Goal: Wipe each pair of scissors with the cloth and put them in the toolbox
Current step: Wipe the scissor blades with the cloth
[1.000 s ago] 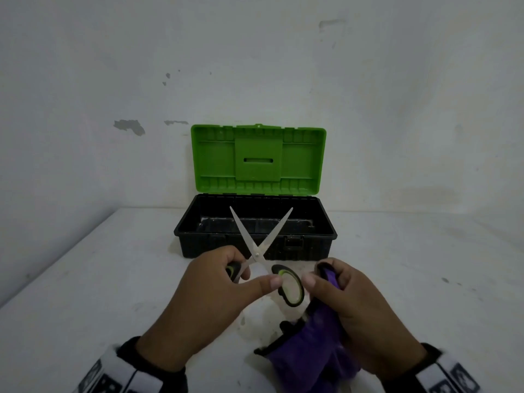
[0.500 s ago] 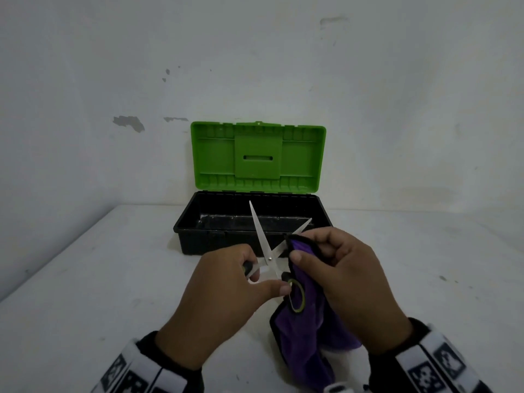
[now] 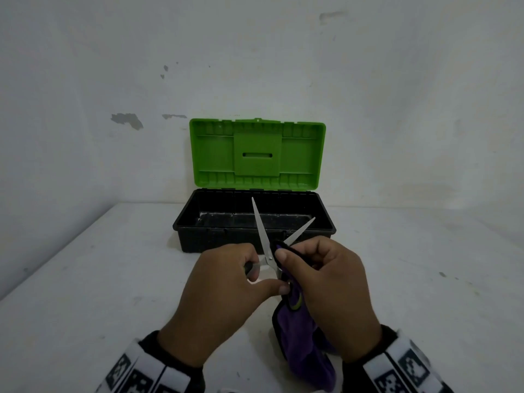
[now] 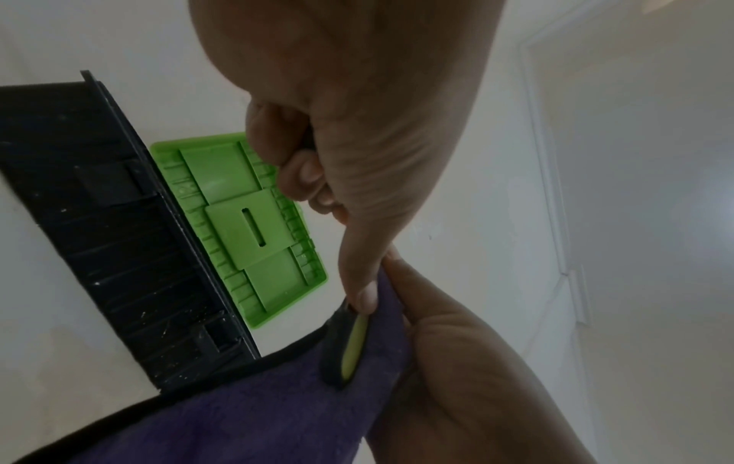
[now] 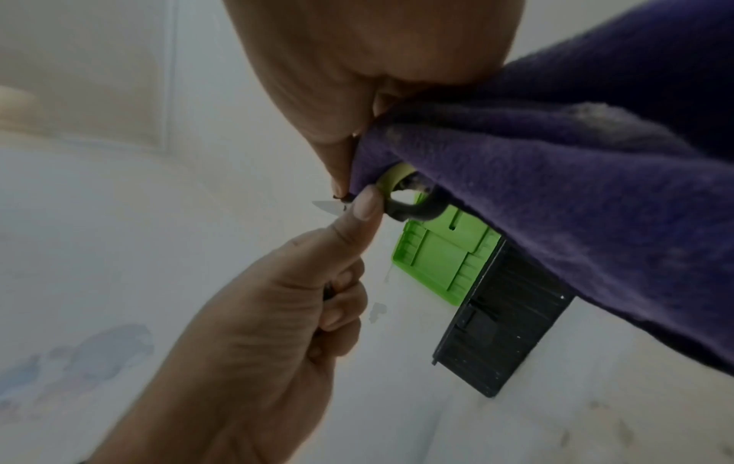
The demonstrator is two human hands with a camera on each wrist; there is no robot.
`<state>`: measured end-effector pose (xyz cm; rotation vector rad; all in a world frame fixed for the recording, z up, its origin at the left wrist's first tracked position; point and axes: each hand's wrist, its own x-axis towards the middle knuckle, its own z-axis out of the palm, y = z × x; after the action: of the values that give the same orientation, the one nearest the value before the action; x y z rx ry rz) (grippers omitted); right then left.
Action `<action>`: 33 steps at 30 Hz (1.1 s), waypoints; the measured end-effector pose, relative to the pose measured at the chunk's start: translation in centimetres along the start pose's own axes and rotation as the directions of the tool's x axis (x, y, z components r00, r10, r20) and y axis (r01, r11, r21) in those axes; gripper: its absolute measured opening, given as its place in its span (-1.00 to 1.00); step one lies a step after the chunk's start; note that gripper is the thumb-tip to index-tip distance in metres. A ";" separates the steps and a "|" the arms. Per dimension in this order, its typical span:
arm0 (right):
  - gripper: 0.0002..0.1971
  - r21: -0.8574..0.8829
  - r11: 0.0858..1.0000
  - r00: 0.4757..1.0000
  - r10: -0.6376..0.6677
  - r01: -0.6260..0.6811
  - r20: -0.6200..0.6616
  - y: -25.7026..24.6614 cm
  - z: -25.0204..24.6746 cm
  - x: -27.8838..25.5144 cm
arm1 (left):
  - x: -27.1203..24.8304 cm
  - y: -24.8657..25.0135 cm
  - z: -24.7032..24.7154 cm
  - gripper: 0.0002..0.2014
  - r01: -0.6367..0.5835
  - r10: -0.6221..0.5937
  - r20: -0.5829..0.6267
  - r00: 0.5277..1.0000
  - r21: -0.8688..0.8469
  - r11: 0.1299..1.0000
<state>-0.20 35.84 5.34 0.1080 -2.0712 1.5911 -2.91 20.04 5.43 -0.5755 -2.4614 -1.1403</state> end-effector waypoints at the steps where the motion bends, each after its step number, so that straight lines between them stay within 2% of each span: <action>1: -0.90 0.023 1.000 1.000 0.017 -0.017 -0.015 -0.2 0.0 0.0 | 0.0 0.0 -0.1 -0.52 -0.007 0.007 -0.007 1.000 -0.008 1.000; 5: -0.86 0.027 0.999 0.991 0.038 -0.035 -0.126 0.1 -0.1 0.6 | 0.2 0.1 -0.3 -0.50 -0.022 0.021 -0.019 1.000 -0.043 0.999; 10: -0.87 0.013 0.999 0.999 0.034 -0.034 -0.038 -0.3 0.1 0.3 | 0.3 -0.3 -0.1 -0.52 -0.013 0.012 -0.006 1.000 -0.024 1.000; 15: -0.84 0.021 0.998 0.986 0.061 -0.059 -0.154 0.3 -0.8 1.2 | 0.3 -0.3 0.1 -0.48 -0.032 0.032 0.009 0.999 -0.055 0.998; 19: -0.84 0.001 0.997 0.995 0.072 -0.072 -0.063 -0.2 -0.4 0.4 | 0.4 -0.8 0.3 -0.49 -0.024 0.025 0.031 0.999 -0.058 0.998; 24: -0.82 0.043 0.996 0.979 0.081 -0.074 -0.185 0.5 -1.2 1.7 | 0.2 -0.5 0.4 -0.48 -0.037 0.040 0.027 0.999 -0.090 0.995; 29: -0.82 0.030 0.996 0.994 0.082 -0.080 -0.078 0.1 -0.6 0.8 | 0.4 -0.5 0.2 -0.49 -0.051 0.054 0.034 0.998 -0.097 0.994; 33: -0.82 0.115 0.988 0.974 0.127 -0.107 -0.185 0.7 -1.5 1.9 | 0.1 -0.4 0.1 -0.49 -0.039 0.044 0.048 0.998 -0.100 0.994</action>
<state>-1.54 37.90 5.87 -0.1296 -1.8772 1.7083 -3.18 19.91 5.21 -0.6894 -2.4334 -1.2509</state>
